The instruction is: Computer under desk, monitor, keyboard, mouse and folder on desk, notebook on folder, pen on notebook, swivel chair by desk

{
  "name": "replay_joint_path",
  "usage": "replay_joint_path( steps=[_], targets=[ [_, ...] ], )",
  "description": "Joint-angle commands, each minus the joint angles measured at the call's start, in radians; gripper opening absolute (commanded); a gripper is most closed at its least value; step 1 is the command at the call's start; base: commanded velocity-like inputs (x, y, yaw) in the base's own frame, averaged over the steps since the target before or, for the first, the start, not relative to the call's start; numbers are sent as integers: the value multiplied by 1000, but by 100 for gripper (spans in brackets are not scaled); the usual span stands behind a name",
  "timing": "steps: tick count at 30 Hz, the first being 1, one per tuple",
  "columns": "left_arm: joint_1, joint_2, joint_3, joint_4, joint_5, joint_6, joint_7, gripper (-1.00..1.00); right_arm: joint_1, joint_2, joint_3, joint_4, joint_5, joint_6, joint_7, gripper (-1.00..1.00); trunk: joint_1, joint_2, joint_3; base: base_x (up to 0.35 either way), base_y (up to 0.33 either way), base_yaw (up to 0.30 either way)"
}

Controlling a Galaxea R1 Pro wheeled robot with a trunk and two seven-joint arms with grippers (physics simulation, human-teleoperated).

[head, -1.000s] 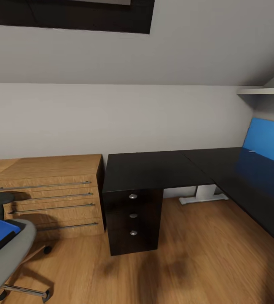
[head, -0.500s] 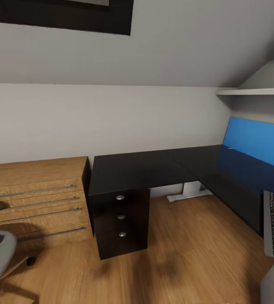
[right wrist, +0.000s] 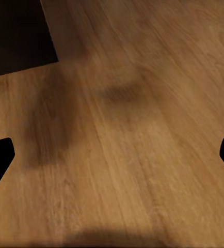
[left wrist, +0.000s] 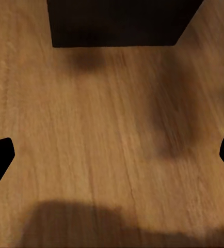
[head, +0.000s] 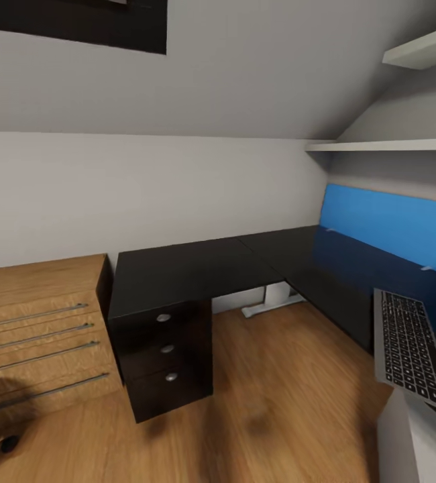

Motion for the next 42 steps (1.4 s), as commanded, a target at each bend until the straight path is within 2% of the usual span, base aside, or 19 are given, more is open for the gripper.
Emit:
replay_joint_path(
  steps=[1,42],
  targets=[
    [0,0,4,0,9,-1,-10,100,-1,0,-7,2,11,-3,-6,100,0,0,-1,0,0,-280],
    [0,-1,4,2,11,-1,-10,100,-2,-2,-9,2,9,4,-6,100,0,0,-1,0,0,-275]
  ],
)
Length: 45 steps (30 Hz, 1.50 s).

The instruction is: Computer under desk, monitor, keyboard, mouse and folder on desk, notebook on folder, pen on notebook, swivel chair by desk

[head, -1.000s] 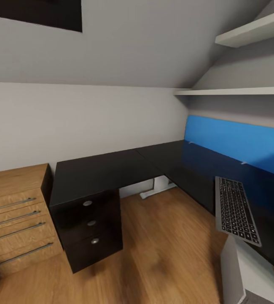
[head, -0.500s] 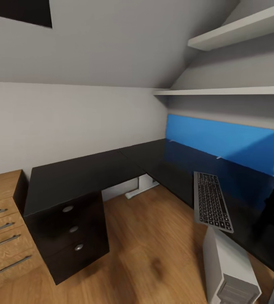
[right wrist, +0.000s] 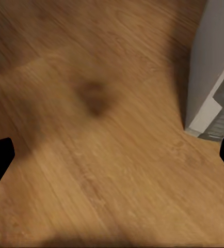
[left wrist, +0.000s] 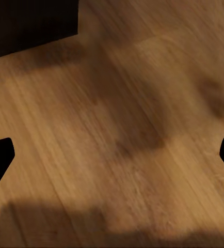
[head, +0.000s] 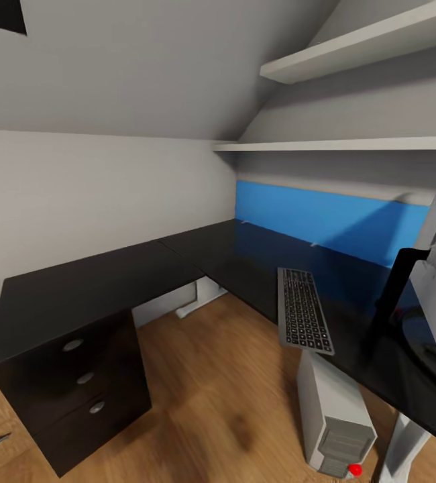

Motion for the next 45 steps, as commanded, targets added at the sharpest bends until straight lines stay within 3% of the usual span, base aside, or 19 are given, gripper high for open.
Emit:
replay_joint_path(
  steps=[1,45],
  targets=[
    [0,0,4,0,9,-1,-10,100,-1,0,-7,2,11,-3,-7,100,0,0,-1,0,0,-273],
    [0,-1,4,0,9,-1,-10,100,-1,0,-6,2,12,-3,-5,100,0,0,-1,26,16,-249]
  ],
)
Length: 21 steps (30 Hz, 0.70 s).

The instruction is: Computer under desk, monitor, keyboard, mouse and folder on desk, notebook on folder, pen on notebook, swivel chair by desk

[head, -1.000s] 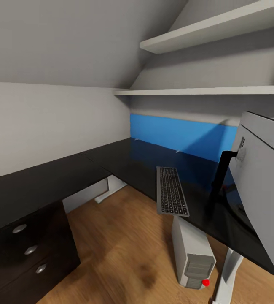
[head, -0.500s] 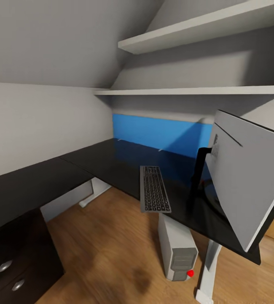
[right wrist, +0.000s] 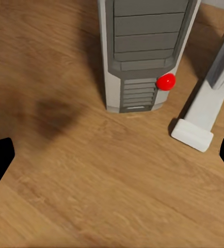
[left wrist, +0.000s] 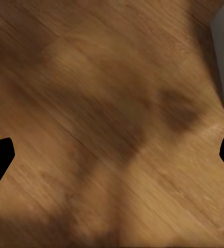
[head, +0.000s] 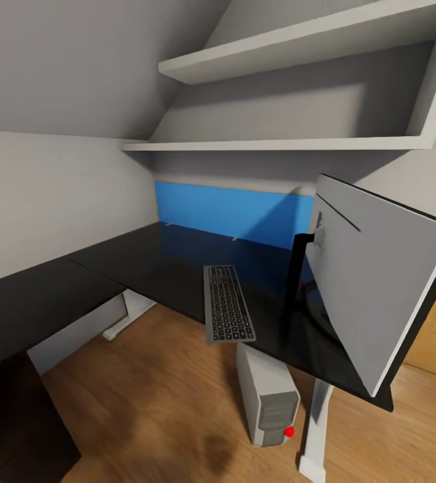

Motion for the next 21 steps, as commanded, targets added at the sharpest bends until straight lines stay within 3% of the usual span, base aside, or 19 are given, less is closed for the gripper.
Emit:
replay_joint_path(
  steps=[1,11,21],
  targets=[
    [0,-1,4,1,9,-1,-10,100,-1,0,-7,2,11,-3,-7,100,0,0,-1,122,88,-204],
    [0,0,4,1,9,-1,-10,100,-1,0,-7,2,10,-3,-7,100,0,0,-1,186,155,-231],
    [0,-4,4,1,9,-1,-10,100,-1,0,-6,2,10,-3,-7,100,0,0,-1,49,43,-249]
  ],
)
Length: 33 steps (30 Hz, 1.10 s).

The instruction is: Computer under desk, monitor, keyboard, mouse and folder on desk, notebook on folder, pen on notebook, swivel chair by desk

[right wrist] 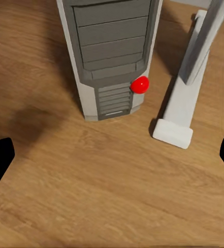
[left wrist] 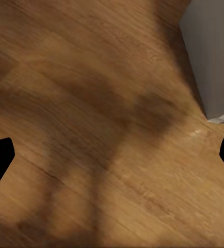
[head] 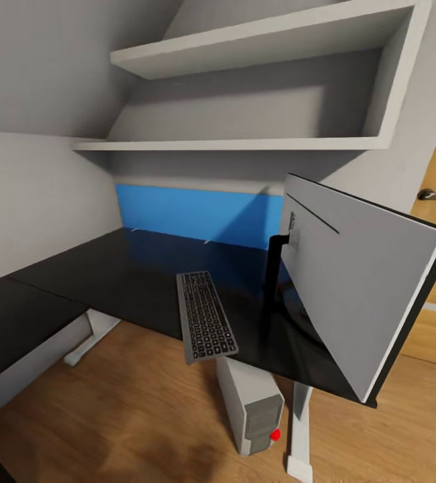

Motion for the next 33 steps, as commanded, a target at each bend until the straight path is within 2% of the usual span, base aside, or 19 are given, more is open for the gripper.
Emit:
replay_joint_path(
  steps=[1,17,33],
  targets=[
    [0,-1,4,1,10,-1,-10,100,-1,0,-7,2,11,-3,-7,100,0,0,-1,12,10,-251],
    [0,0,6,-5,12,-2,-6,100,-1,-1,-7,2,11,-3,-7,100,0,0,-1,3,2,-237],
    [0,-2,4,-3,8,-1,-8,100,-2,-1,-6,2,12,-3,-4,100,0,0,-1,-44,0,-32]
  ],
)
